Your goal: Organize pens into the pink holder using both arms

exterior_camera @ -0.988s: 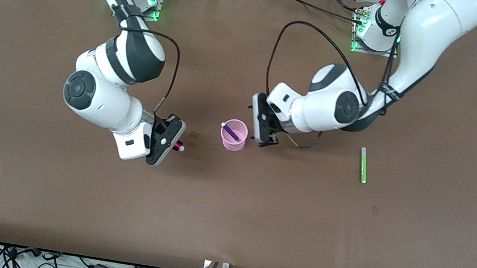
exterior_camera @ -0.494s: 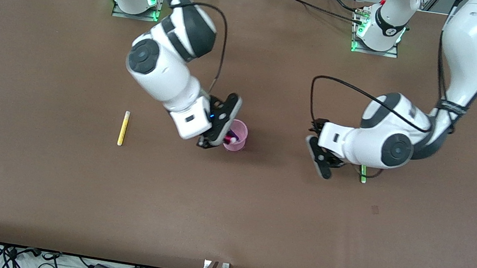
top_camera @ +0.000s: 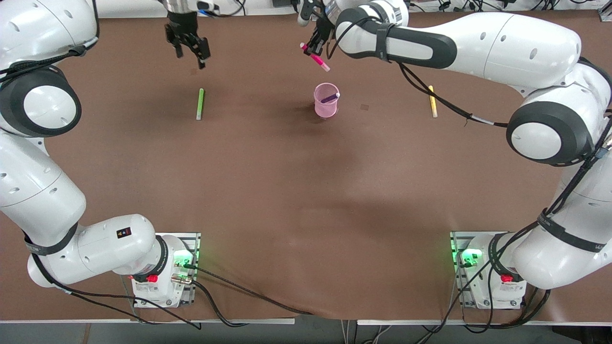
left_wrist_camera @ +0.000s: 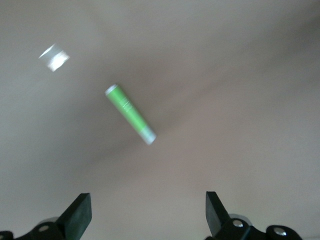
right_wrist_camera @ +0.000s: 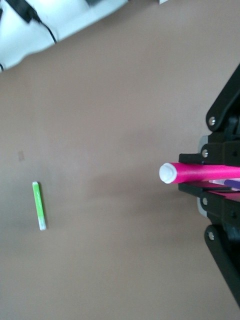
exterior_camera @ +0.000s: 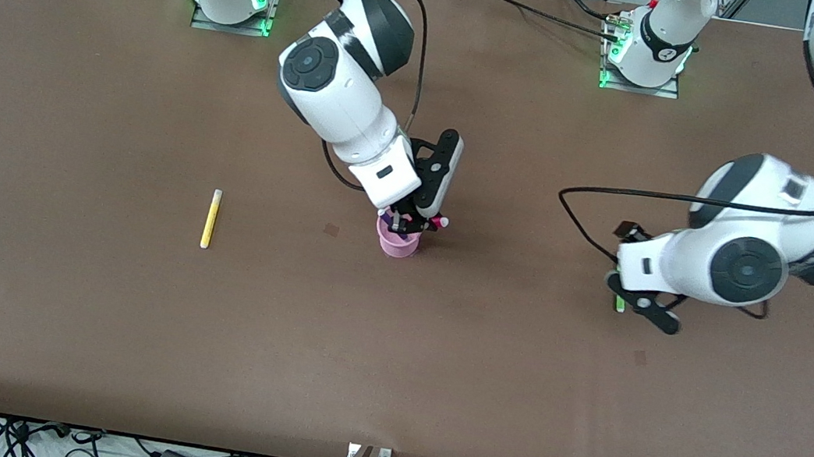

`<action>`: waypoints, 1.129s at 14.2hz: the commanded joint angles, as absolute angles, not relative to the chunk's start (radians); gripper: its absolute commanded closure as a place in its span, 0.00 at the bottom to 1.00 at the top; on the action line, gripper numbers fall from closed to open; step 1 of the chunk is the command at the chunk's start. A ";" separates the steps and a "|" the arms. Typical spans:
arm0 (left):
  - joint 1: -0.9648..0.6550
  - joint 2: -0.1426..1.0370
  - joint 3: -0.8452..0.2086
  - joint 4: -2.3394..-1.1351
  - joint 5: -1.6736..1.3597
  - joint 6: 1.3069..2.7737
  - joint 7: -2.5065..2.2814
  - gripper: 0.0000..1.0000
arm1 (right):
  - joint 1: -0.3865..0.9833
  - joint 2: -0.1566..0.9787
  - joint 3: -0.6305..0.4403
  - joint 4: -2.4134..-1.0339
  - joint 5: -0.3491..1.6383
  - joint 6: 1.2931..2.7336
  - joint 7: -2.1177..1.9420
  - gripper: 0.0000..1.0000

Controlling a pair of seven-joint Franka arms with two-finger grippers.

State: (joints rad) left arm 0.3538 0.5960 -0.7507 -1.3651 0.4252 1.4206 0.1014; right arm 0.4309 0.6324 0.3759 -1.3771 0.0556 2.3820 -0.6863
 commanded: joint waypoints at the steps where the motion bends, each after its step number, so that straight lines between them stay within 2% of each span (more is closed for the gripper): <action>1: 0.348 0.586 -0.749 -1.142 0.449 1.223 0.086 0.00 | 0.439 0.652 0.368 -1.425 0.041 2.405 -0.675 1.00; 3: 0.347 0.584 -0.747 -1.016 0.446 1.183 0.080 0.00 | 0.446 0.652 0.368 -1.427 0.041 2.402 -0.675 1.00; 6: 0.333 0.480 -0.681 -1.034 0.419 1.235 0.008 0.00 | 0.456 0.661 0.368 -1.425 0.046 2.410 -0.669 1.00; 8: 0.276 0.361 -0.518 -1.150 0.295 1.299 -0.052 0.00 | 0.460 0.683 0.368 -1.428 0.041 2.427 -0.655 1.00; 10: 0.127 0.234 -0.224 -1.288 0.118 1.402 -0.055 0.00 | 0.463 0.683 0.368 -1.437 0.041 2.425 -0.655 1.00; 11: 0.088 0.189 -0.127 -1.351 0.025 1.451 -0.054 0.00 | 0.462 0.684 0.367 -1.439 0.043 2.425 -0.653 1.00; 13: 0.010 0.073 0.035 -1.560 -0.104 1.610 -0.038 0.00 | 0.466 0.695 0.367 -1.442 0.043 2.425 -0.653 1.00; 15: -0.040 -0.029 0.072 -1.731 -0.068 1.748 -0.003 0.00 | 0.472 0.696 0.367 -1.442 0.043 2.424 -0.640 1.00; 16: -0.037 -0.056 0.071 -1.770 -0.004 1.776 0.035 0.00 | 0.474 0.695 0.368 -1.445 0.041 2.422 -0.638 1.00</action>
State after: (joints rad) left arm 0.0054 0.0810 0.0455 -1.5695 -0.0584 1.6714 -0.0045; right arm 0.4606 0.6992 0.3737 -1.4378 0.0532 2.4096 -0.6656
